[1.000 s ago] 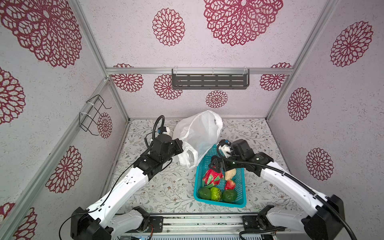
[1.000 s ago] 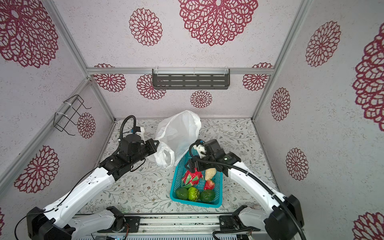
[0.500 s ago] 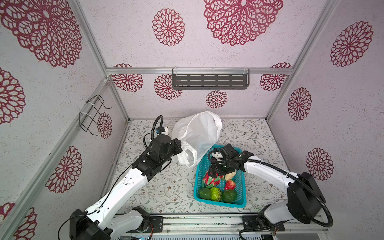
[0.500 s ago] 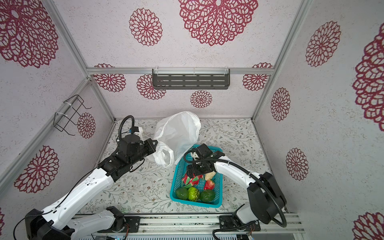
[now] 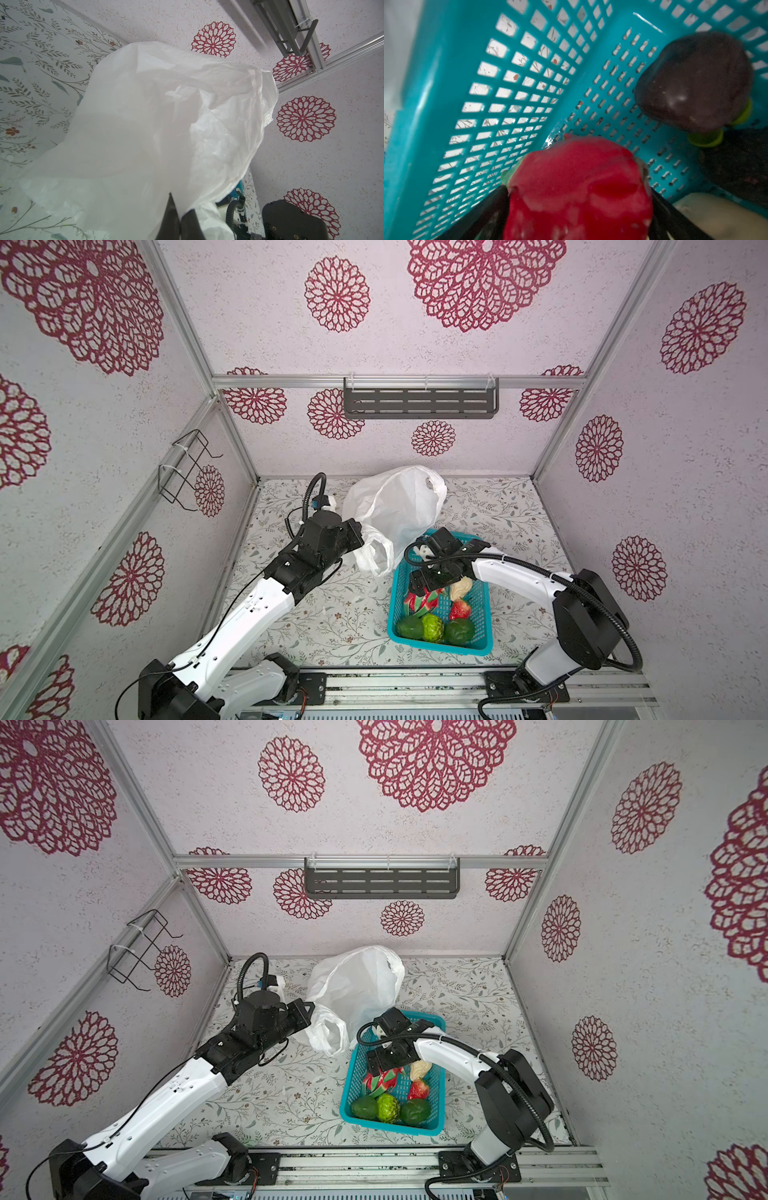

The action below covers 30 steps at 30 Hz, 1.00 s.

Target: Place the fruits into the plastic bag

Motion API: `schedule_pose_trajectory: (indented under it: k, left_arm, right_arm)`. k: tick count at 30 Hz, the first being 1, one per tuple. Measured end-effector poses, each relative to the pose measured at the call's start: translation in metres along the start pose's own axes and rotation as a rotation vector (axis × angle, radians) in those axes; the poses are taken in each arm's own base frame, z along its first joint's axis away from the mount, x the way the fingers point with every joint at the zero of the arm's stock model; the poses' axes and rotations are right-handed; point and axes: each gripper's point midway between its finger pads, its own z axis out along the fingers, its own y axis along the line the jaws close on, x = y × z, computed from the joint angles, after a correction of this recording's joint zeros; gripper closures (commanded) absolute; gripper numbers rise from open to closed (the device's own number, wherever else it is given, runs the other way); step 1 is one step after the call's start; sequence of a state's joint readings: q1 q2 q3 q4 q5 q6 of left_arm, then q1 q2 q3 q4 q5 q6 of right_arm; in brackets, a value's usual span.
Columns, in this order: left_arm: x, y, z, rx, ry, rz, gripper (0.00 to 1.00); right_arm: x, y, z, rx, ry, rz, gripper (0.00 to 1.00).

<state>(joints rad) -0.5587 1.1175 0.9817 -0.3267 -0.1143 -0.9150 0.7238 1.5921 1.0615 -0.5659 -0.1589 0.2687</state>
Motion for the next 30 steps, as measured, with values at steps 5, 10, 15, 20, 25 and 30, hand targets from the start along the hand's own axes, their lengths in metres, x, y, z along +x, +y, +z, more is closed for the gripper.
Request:
schedule_pose_trajectory:
  k: [5,10,15,20,25,30]
  left_arm:
    - [0.0,0.0,0.0,-0.001,0.0,0.0,1.0]
    - [0.0,0.0,0.0,-0.002,0.0,0.001,1.0]
    - [0.0,0.001,0.0,-0.006,-0.001,0.001,1.0]
    - [0.001,0.002,0.0,-0.009,0.001,0.001,1.0]
    - [0.0,0.002,0.0,-0.01,0.0,0.001,1.0]
    - [0.0,0.002,0.0,-0.011,0.0,0.002,1.0]
  right_arm:
    - [-0.003,0.002,0.004,0.002,0.017,-0.008,0.01]
    - [-0.004,0.004,0.005,-0.003,0.013,-0.014,0.3]
    - [-0.006,0.005,0.002,-0.009,0.001,-0.015,0.62]
    - [-0.013,0.006,-0.007,-0.036,-0.043,-0.01,0.71]
    - [-0.027,-0.002,-0.04,-0.087,-0.143,0.027,0.72]
    - [-0.046,-0.01,-0.082,-0.133,-0.27,0.062,0.28]
